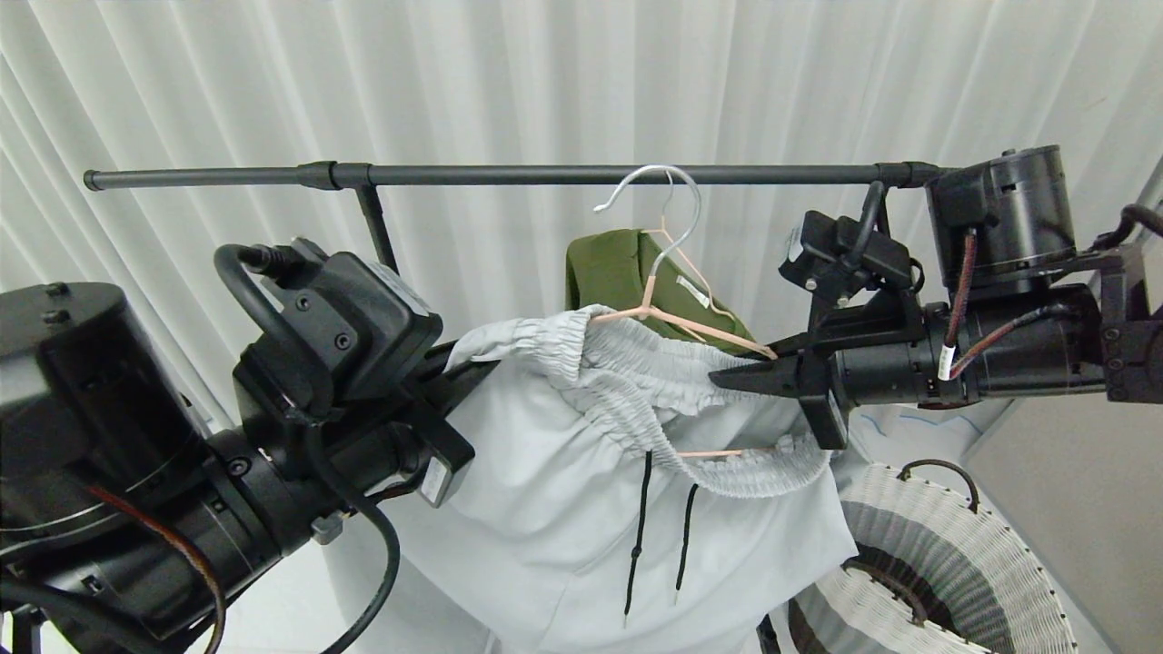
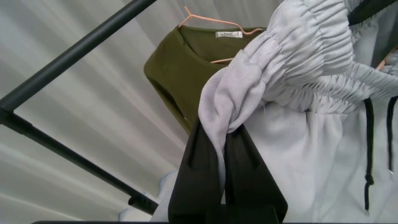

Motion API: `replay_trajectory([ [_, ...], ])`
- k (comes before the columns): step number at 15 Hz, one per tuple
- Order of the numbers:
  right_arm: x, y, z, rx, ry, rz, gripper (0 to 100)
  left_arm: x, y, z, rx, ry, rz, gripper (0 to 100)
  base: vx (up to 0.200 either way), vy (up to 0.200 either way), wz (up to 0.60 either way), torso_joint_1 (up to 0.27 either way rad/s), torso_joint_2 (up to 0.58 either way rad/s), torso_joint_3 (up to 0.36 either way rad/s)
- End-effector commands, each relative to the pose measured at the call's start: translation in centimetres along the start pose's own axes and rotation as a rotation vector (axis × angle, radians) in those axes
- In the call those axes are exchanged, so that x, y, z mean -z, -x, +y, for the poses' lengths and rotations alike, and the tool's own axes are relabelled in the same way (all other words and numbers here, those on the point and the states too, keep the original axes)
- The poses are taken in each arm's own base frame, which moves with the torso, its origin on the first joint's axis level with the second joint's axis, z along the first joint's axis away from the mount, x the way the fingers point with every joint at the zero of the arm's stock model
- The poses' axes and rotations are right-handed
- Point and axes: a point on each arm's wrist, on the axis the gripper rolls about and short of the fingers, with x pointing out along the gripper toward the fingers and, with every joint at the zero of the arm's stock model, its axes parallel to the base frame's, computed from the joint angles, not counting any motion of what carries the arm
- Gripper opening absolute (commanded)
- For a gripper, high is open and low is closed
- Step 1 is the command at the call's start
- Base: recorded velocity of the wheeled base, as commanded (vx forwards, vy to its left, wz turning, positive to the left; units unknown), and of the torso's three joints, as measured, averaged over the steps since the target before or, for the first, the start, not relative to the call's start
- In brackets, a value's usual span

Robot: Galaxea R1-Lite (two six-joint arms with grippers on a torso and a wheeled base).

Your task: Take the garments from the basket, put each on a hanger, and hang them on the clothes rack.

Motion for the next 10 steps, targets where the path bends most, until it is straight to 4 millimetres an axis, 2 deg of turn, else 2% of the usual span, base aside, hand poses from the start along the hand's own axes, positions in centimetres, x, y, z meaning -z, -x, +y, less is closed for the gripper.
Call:
replay_trajectory([
  [1, 0.1, -0.1, -0.1, 0.004, 0.001, 0.001, 0, 0.0, 0.0, 0.0, 0.0, -0.001, 0.002, 0, 0.0, 0.0, 0.0, 0.0, 0.0, 0.0],
  [5, -0.2, 0.1, -0.4, 0.026, 0.07, -0.031, 0, 0.0, 0.0, 0.0, -0.001, -0.023, 0.0, 0, 0.0, 0.0, 0.0, 0.0, 0.0, 0.0],
  [6, -0.3, 0.3, -0.5, 0.034, 0.1, -0.034, 0, 0.0, 0.0, 0.0, 0.001, -0.021, 0.001, 100, 0.0, 0.0, 0.0, 0.0, 0.0, 0.0],
  [10, -1.2, 1.4, -1.3, 0.104, 0.214, -0.108, 0, 0.5, 1.0, -0.2, 0.008, -0.023, 0.009, 100, 0.0, 0.0, 0.0, 0.0, 0.0, 0.0],
])
